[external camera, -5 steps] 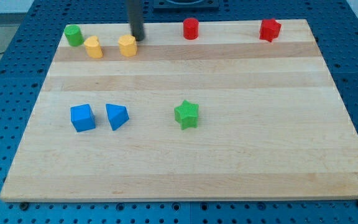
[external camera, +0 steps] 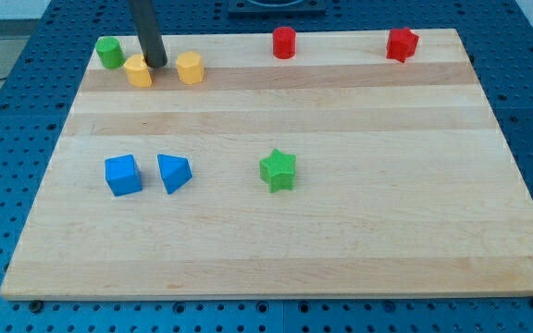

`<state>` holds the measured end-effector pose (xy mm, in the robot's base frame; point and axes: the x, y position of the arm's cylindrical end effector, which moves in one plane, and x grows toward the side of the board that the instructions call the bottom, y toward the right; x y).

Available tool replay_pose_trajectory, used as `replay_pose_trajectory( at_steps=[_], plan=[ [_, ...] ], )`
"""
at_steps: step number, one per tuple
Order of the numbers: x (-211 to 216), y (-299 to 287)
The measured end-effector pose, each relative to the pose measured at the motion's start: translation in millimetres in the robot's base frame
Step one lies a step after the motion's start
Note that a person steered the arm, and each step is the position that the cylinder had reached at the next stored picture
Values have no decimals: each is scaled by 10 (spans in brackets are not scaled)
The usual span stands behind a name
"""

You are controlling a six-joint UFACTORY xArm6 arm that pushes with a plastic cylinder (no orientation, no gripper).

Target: Push the yellow hexagon into yellow heart

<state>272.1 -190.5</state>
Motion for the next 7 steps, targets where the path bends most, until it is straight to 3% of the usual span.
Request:
replay_pose_trajectory(
  at_steps=[1, 2, 5, 7],
  plan=[
    [55, -39],
    [-177, -126],
    [989, -346],
    [365, -358]
  ],
)
